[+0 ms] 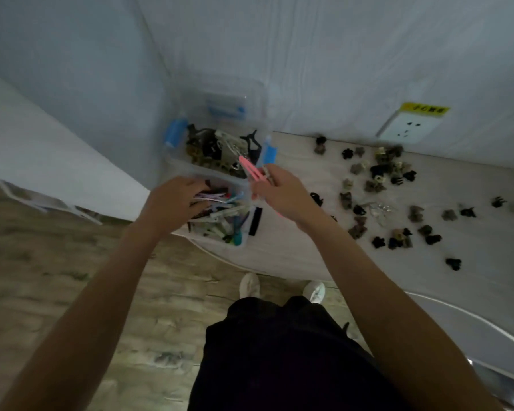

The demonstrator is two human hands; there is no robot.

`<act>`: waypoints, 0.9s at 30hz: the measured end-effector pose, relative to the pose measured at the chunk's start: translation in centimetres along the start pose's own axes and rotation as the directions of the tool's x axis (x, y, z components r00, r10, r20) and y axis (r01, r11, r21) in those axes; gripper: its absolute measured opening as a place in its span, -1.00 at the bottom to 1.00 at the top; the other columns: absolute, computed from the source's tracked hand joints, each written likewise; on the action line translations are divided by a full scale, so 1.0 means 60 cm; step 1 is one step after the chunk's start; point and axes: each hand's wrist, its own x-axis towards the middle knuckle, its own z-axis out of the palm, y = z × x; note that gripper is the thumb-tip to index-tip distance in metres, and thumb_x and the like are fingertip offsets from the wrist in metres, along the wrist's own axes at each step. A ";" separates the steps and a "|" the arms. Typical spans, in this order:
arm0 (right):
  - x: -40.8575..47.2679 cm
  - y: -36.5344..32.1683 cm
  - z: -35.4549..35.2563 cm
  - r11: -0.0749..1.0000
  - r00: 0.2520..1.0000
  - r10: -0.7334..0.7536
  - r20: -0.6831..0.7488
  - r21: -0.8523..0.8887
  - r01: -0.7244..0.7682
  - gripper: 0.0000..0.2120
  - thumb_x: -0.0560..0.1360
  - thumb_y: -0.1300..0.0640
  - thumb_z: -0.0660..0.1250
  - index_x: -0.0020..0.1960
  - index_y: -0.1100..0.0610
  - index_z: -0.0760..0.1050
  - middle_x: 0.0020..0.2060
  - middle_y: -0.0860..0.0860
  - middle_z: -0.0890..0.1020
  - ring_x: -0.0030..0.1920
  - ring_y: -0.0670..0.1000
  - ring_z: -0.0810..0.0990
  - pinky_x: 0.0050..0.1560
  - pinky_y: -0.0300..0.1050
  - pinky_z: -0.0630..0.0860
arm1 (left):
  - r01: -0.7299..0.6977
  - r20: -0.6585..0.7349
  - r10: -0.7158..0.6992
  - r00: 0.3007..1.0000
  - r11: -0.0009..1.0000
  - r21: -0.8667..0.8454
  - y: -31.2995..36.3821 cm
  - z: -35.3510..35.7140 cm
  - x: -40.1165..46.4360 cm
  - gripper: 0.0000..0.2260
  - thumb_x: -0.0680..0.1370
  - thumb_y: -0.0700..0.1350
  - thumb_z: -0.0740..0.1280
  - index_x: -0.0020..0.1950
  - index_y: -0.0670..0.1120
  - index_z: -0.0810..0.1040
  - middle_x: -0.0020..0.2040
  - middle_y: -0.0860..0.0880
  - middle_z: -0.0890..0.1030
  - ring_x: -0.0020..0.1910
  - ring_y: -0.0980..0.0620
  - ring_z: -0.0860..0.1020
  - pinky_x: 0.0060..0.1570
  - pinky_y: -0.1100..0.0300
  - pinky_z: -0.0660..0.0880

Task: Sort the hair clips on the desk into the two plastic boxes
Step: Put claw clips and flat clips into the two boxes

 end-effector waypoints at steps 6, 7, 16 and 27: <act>0.037 -0.046 0.073 0.874 0.980 -0.197 0.012 -0.451 0.181 -0.91 0.53 0.12 0.18 -0.11 0.13 0.32 -0.31 0.03 0.43 -0.26 0.06 0.42 -0.36 -0.14 0.23 | -0.052 0.010 0.056 0.998 0.976 -0.211 -0.035 0.016 -0.028 -0.56 0.48 0.01 0.38 0.31 -0.10 0.44 0.29 -0.11 0.46 0.24 -0.10 0.43 0.21 0.05 0.39; 0.043 -0.049 0.081 0.838 0.975 -0.224 0.007 -0.509 0.196 -0.93 0.53 0.13 0.16 -0.08 0.14 0.33 -0.29 0.04 0.44 -0.25 0.09 0.44 -0.33 -0.11 0.25 | -0.079 -0.061 0.067 0.996 0.972 -0.222 -0.038 0.018 -0.038 -0.60 0.48 -0.01 0.36 0.27 -0.12 0.47 0.25 -0.12 0.50 0.20 -0.11 0.46 0.18 0.03 0.43; 0.050 0.008 0.170 0.569 0.918 -0.363 0.159 -0.742 0.354 -0.63 0.46 0.16 0.27 0.26 0.19 0.43 0.24 0.20 0.49 0.23 0.26 0.44 0.22 0.16 0.40 | 0.107 -0.242 -0.206 0.948 0.925 -0.365 -0.071 0.046 -0.093 -0.64 0.43 -0.19 0.38 0.22 -0.12 0.47 0.17 -0.14 0.51 0.09 -0.14 0.47 0.04 0.09 0.43; 0.033 0.039 0.127 0.421 0.869 -0.305 0.390 -0.763 0.490 -0.69 0.59 0.05 0.14 0.29 0.01 0.46 0.45 0.03 0.30 0.46 0.16 0.16 0.46 0.15 0.14 | 0.147 -0.197 -0.234 0.952 0.916 -0.374 -0.068 0.035 -0.083 -0.62 0.50 -0.29 0.30 0.29 -0.05 0.48 0.12 -0.13 0.53 -0.07 -0.06 0.56 -0.11 0.22 0.43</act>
